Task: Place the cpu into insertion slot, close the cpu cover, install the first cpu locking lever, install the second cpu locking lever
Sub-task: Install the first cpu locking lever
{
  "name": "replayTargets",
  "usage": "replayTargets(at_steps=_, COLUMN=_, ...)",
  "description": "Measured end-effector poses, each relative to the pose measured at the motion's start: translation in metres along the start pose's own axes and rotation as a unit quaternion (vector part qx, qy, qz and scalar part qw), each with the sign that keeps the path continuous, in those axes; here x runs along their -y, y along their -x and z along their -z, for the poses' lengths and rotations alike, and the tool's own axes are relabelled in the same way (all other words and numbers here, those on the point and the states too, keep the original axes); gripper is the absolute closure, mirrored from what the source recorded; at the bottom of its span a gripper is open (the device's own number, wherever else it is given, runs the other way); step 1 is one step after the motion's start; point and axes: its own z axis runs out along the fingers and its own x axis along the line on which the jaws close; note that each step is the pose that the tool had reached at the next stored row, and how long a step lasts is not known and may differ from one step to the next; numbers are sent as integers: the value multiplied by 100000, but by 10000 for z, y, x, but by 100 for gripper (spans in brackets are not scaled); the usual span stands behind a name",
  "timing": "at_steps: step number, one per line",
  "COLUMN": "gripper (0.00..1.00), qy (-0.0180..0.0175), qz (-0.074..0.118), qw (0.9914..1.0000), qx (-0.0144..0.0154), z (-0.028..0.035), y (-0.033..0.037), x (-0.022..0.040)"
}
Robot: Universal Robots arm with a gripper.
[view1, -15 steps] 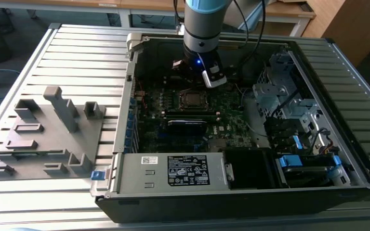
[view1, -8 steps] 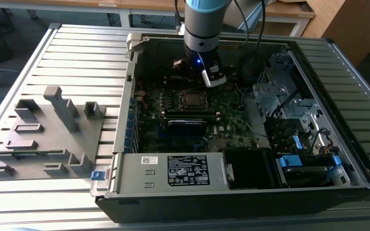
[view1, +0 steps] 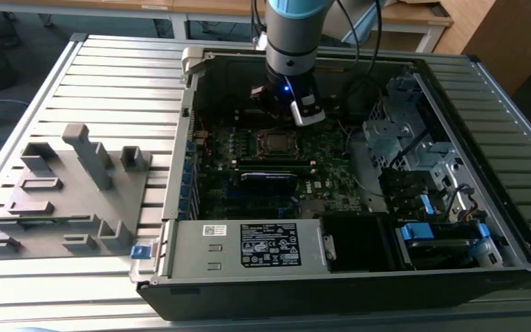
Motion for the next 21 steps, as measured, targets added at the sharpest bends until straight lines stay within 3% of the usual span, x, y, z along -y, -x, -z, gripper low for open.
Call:
replayTargets(at_steps=2, gripper=89, qy=-253, qz=-870, qw=99996, qx=247, z=-6, y=2, x=0)
replayTargets(at_steps=6, gripper=89, qy=-367, qz=-2189, qw=99974, qx=558, z=-10, y=0, x=-8)
replayTargets(at_steps=16, gripper=89, qy=-669, qz=-3800, qw=99921, qx=984, z=-24, y=-5, x=-48)
replayTargets(at_steps=18, gripper=89, qy=-706, qz=-4929, qw=99868, qx=1239, z=-26, y=-6, x=-48)
replayTargets(at_steps=21, gripper=89, qy=-695, qz=-4928, qw=99868, qx=1242, z=-30, y=-6, x=-47)
